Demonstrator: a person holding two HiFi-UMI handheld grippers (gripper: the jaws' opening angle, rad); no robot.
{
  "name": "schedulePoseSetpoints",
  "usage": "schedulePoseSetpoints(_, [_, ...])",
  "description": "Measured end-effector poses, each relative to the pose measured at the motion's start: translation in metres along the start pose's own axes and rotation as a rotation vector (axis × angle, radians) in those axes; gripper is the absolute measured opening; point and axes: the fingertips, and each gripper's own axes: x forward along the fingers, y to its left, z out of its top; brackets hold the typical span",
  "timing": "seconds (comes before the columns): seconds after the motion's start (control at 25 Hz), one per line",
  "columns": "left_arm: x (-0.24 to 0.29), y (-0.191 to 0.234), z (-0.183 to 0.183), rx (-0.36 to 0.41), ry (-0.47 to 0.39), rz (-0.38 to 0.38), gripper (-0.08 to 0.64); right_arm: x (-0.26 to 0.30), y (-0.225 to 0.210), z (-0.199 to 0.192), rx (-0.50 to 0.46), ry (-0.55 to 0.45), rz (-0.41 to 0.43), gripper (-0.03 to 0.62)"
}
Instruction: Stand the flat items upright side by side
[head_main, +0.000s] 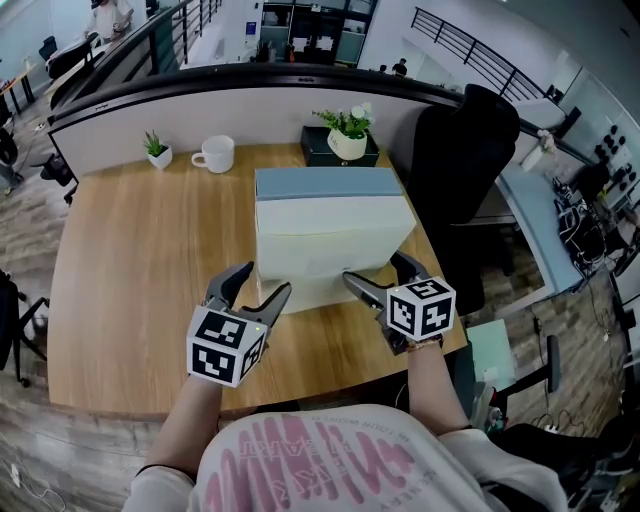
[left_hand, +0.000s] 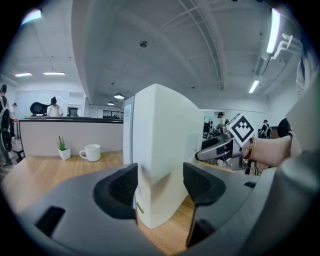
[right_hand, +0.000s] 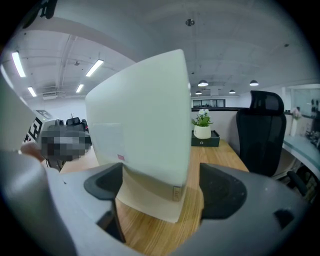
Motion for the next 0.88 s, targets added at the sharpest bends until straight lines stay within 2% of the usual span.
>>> schedulePoseSetpoints(0.16, [-0.005,-0.005,0.006,-0.032,-0.017,-0.010,0.281,-0.011,-0.004,0.007,0.042,-0.042,-0.016,0.485])
schedulePoseSetpoints(0.44, [-0.017,-0.003,0.018,-0.019,-0.051,0.033,0.264,-0.030,-0.005,0.012,0.095,-0.102,-0.046,0.472])
schedulePoseSetpoints(0.68, [-0.027,-0.007,0.026,-0.044,-0.084,0.035,0.241,-0.043,-0.006,0.010,0.189,-0.147,-0.088,0.429])
schedulePoseSetpoints(0.76, [-0.029,-0.007,0.026,-0.066,-0.090,0.044,0.205,-0.046,-0.009,0.003,0.243,-0.138,-0.117,0.382])
schedulePoseSetpoints(0.88, [-0.034,-0.003,0.026,-0.097,-0.102,0.075,0.110,-0.050,-0.011,-0.006,0.320,-0.138,-0.145,0.317])
